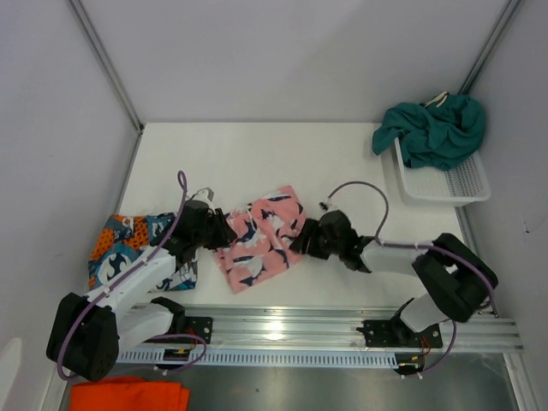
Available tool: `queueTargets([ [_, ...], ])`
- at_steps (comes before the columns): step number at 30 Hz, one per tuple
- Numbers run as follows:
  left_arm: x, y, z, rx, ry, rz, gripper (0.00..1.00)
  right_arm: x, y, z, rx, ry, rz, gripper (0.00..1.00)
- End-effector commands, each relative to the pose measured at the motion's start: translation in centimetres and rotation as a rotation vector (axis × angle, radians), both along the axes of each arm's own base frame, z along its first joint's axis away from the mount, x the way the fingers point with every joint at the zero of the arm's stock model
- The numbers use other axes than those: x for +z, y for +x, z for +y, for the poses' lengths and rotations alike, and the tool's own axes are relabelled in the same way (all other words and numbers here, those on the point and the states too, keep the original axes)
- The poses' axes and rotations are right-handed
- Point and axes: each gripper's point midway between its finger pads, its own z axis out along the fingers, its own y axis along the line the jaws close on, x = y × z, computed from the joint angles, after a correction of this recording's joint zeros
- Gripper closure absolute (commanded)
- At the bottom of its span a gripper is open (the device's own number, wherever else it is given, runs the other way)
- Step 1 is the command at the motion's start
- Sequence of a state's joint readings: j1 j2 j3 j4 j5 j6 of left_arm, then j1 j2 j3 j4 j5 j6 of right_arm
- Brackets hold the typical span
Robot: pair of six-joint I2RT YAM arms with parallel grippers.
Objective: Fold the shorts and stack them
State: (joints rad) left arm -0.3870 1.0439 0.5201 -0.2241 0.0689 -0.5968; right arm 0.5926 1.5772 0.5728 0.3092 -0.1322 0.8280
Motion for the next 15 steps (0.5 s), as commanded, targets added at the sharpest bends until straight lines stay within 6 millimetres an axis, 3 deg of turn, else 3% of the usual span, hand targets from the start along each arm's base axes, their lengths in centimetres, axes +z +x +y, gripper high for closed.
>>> queueTargets([
  [1, 1.4, 0.9, 0.1, -0.003, -0.012, -0.029, 0.56, -1.5, -9.8, 1.1, 0.188, -0.178, 0.065, 0.35],
  [2, 1.5, 0.9, 0.4, 0.007, -0.011, -0.028, 0.45, -1.0, -10.7, 1.2, 0.203, -0.176, 0.059, 0.2],
  [3, 1.5, 0.8, 0.6, 0.012, -0.008, -0.027, 0.38, -1.2, -11.9, 0.1, 0.209, -0.208, 0.094, 0.17],
  [4, 1.6, 0.7, 0.7, 0.014, -0.007, -0.028, 0.28, 0.6, -11.6, -0.1, 0.214, -0.177, 0.055, 0.14],
  [5, 1.8, 0.6, 1.0, 0.019, -0.006, -0.033, 0.25, 1.4, -11.6, -0.4, 0.223, -0.17, 0.046, 0.12],
  [10, 2.4, 0.1, 2.0, 0.05, 0.021, -0.037, 0.17, 5.0, -8.7, -1.6, 0.261, -0.116, -0.041, 0.07],
  [11, 2.4, 0.0, 2.2, 0.057, 0.028, -0.033, 0.16, 4.5, -7.9, -2.0, 0.281, -0.14, -0.046, 0.07],
  [15, 3.5, -0.6, 2.8, 0.089, 0.024, -0.043, 0.15, 4.3, -6.2, 0.0, 0.387, -0.135, -0.067, 0.06],
])
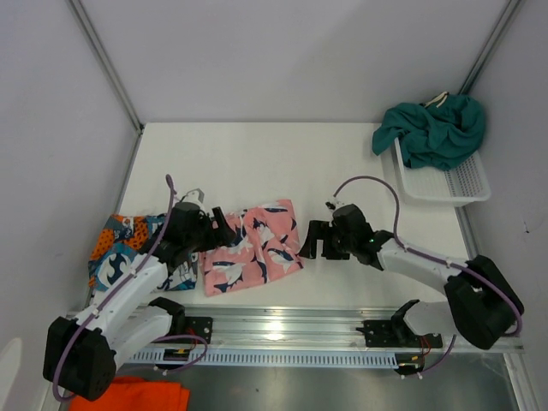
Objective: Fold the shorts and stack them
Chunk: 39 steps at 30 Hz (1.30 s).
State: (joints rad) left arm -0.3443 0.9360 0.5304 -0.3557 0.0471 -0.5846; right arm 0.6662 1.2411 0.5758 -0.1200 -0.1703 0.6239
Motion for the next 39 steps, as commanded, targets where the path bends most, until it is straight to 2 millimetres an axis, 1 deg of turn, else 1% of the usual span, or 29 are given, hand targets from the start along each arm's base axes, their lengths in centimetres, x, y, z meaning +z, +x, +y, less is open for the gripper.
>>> queueTargets([
  [1, 2.7, 0.5, 0.6, 0.043, -0.005, -0.047, 0.15, 0.4, 0.8, 2.3, 0.176, 0.01, -0.035, 0.06],
  [2, 2.7, 0.4, 0.7, 0.045, -0.006, -0.045, 0.15, 0.7, 1.6, 3.0, 0.194, 0.021, -0.048, 0.06],
  [3, 3.2, 0.3, 0.7, 0.047, -0.007, -0.048, 0.14, -0.3, 1.9, 3.5, 0.221, 0.027, -0.025, 0.05],
  [5, 3.7, 0.3, 0.8, 0.047, -0.008, -0.056, 0.14, -0.7, 2.5, 4.4, 0.249, 0.056, -0.009, 0.05],
  [6, 4.1, 0.3, 0.8, 0.05, -0.007, -0.061, 0.14, -0.8, 3.7, 5.3, 0.251, 0.091, -0.022, 0.05],
  [7, 4.3, 0.3, 0.9, 0.051, -0.005, -0.063, 0.14, -0.7, 3.6, 6.0, 0.277, 0.124, -0.008, 0.05],
  [9, 4.5, 0.2, 1.0, 0.051, -0.002, -0.061, 0.14, -0.7, 4.5, 7.2, 0.288, 0.159, 0.0, 0.04],
  [11, 4.7, 0.1, 1.0, 0.049, 0.0, -0.062, 0.13, -0.4, 4.7, 8.3, 0.314, 0.209, -0.005, 0.03],
  [12, 4.7, 0.1, 1.1, 0.051, 0.001, -0.062, 0.13, -0.7, 4.9, 8.8, 0.322, 0.224, 0.009, 0.03],
  [15, 4.6, 0.0, 1.0, 0.048, -0.002, -0.06, 0.13, -0.8, 4.9, 9.8, 0.344, 0.264, 0.035, 0.04],
  [16, 4.7, 0.1, 1.0, 0.048, -0.003, -0.063, 0.13, -1.0, 4.8, 10.5, 0.361, 0.26, 0.037, 0.04],
  [17, 4.7, 0.1, 1.0, 0.05, -0.002, -0.063, 0.13, -1.3, 4.6, 10.6, 0.367, 0.245, 0.046, 0.04],
  [19, 4.6, 0.1, 1.0, 0.048, 0.002, -0.059, 0.13, -1.9, 5.1, 10.8, 0.361, 0.19, 0.024, 0.06],
  [20, 4.5, 0.1, 1.0, 0.049, 0.002, -0.058, 0.13, -2.5, 4.5, 11.0, 0.37, 0.16, 0.036, 0.06],
  [21, 4.5, 0.2, 1.0, 0.049, 0.001, -0.059, 0.13, -2.9, 4.8, 10.9, 0.352, 0.125, 0.027, 0.07],
  [24, 4.5, 0.2, 0.9, 0.047, 0.003, -0.058, 0.13, -3.6, 4.7, 11.1, 0.354, 0.082, 0.031, 0.17],
  [25, 4.3, 0.3, 0.9, 0.045, 0.002, -0.053, 0.12, -4.0, 4.9, 10.9, 0.34, 0.053, 0.027, 0.24],
  [26, 4.3, 0.3, 0.9, 0.045, 0.005, -0.052, 0.13, -4.4, 5.0, 10.7, 0.338, 0.011, 0.032, 0.29],
  [27, 4.2, 0.2, 0.9, 0.044, 0.005, -0.049, 0.13, -5.0, 4.4, 10.7, 0.345, -0.035, 0.041, 0.33],
  [28, 4.0, 0.2, 1.0, 0.045, 0.008, -0.044, 0.13, -5.4, 4.9, 10.3, 0.321, -0.092, 0.018, 0.43],
  [29, 4.1, 0.2, 0.9, 0.046, 0.006, -0.046, 0.13, -5.6, 4.5, 10.5, 0.331, -0.128, 0.017, 0.47],
  [30, 4.0, 0.2, 0.9, 0.046, 0.006, -0.046, 0.12, -5.9, 4.4, 10.4, 0.324, -0.157, 0.014, 0.53],
  [31, 4.2, 0.2, 0.9, 0.045, 0.005, -0.052, 0.12, -6.2, 4.9, 9.9, 0.294, -0.201, -0.001, 0.68],
  [32, 4.2, 0.2, 0.9, 0.045, 0.003, -0.052, 0.12, -6.5, 4.8, 9.5, 0.284, -0.224, 0.013, 0.8],
  [33, 4.1, 0.2, 0.9, 0.046, 0.004, -0.05, 0.12, -6.6, 5.1, 8.9, 0.256, -0.236, 0.02, 0.95],
  [34, 4.2, 0.2, 0.9, 0.044, 0.004, -0.052, 0.12, -6.7, 5.3, 8.5, 0.239, -0.238, 0.023, 0.99],
  [36, 4.1, 0.2, 0.7, 0.034, -0.003, -0.051, 0.12, -6.4, 5.7, 7.4, 0.21, -0.227, 0.03, 1.0],
  [37, 4.0, 0.2, 0.6, 0.028, -0.006, -0.049, 0.12, -6.0, 6.0, 6.1, 0.189, -0.224, 0.027, 1.0],
  [39, 3.5, 0.2, 0.4, 0.021, -0.004, -0.036, 0.12, -5.7, 6.2, 4.4, 0.173, -0.243, 0.023, 1.0],
])
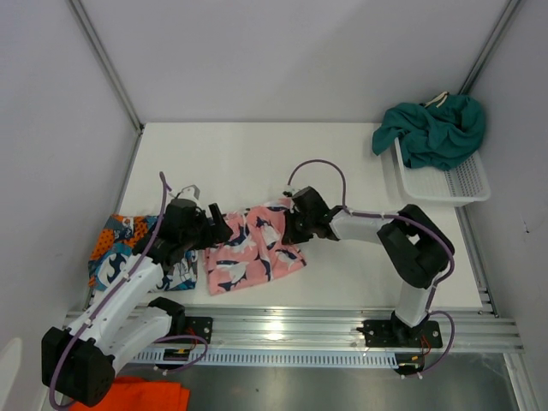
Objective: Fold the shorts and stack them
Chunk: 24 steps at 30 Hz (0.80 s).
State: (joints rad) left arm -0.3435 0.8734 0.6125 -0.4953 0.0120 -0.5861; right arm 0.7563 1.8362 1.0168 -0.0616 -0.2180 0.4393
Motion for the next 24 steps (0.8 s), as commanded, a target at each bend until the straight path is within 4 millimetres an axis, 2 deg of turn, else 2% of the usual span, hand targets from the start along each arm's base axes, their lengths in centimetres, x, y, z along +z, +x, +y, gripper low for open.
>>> queueTargets([
  [1, 0.6, 0.7, -0.6, -0.015, -0.027, -0.017, 0.12, -0.7, 0.3, -6.6, -0.092, -0.155, -0.001, 1.0],
  [5, -0.3, 0.9, -1.0, -0.031, -0.035, -0.007, 0.12, 0.3, 0.1, -9.5, -0.101, -0.164, -0.024, 1.0],
  [8, -0.9, 1.2, -1.8, -0.053, -0.066, -0.001, 0.11, 0.6, -0.3, -10.6, -0.093, -0.15, -0.02, 1.0],
  [10, -1.8, 1.5, -2.3, -0.066, -0.076, 0.018, 0.1, 0.7, -0.5, -10.7, -0.089, -0.142, -0.016, 0.99],
  [12, -2.3, 1.6, -2.8, -0.079, -0.083, 0.029, 0.01, 0.6, -0.5, -10.8, -0.089, -0.138, -0.014, 0.99],
  [13, -3.0, 1.9, -2.9, -0.078, -0.085, 0.03, 0.01, 0.7, -0.5, -10.6, -0.084, -0.129, -0.013, 0.98],
  [19, -3.4, 3.0, -4.3, -0.116, -0.131, 0.004, 0.01, 0.6, -0.5, -10.3, -0.074, -0.111, -0.008, 0.98],
  [24, -5.3, 3.2, -5.0, -0.145, -0.113, 0.055, 0.01, 0.8, -0.5, -9.9, -0.067, -0.094, -0.005, 0.98],
])
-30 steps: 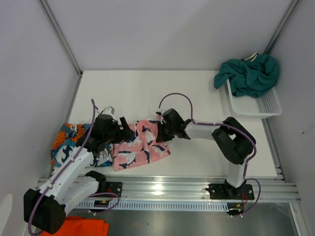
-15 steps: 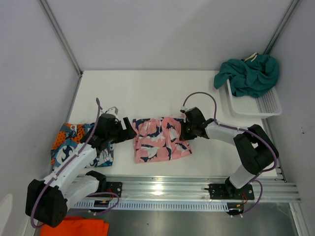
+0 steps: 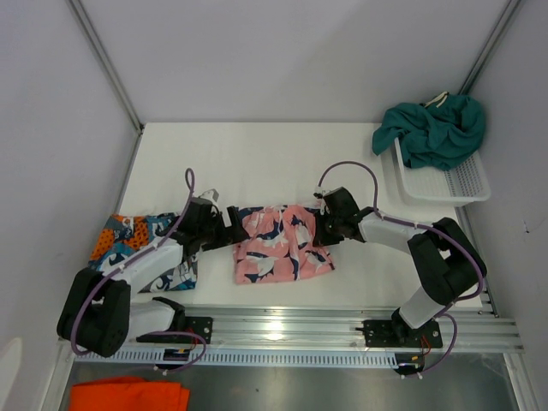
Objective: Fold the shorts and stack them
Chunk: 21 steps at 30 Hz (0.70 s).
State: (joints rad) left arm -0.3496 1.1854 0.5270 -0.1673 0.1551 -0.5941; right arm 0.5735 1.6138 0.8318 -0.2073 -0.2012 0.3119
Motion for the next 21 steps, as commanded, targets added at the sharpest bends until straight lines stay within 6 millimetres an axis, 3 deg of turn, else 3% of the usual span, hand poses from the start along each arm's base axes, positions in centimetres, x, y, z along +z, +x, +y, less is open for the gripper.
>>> queueTargets([
  [1, 0.5, 1.2, -1.7, -0.047, -0.04, -0.039, 0.01, 0.7, 0.1, 0.4, 0.024, 0.028, -0.018, 0.98],
  [10, -2.6, 1.3, -2.7, -0.062, -0.018, 0.028, 0.04, 0.9, 0.1, 1.0, 0.033, 0.06, -0.005, 0.98],
  [15, -2.5, 2.0, -3.5, -0.088, -0.032, 0.005, 0.49, 1.1, 0.0, 1.0, 0.033, 0.065, -0.007, 0.99],
  [21, -3.3, 2.0, -3.8, -0.099, -0.01, 0.012, 0.65, 1.4, -0.1, 1.6, 0.042, 0.061, -0.018, 0.99],
])
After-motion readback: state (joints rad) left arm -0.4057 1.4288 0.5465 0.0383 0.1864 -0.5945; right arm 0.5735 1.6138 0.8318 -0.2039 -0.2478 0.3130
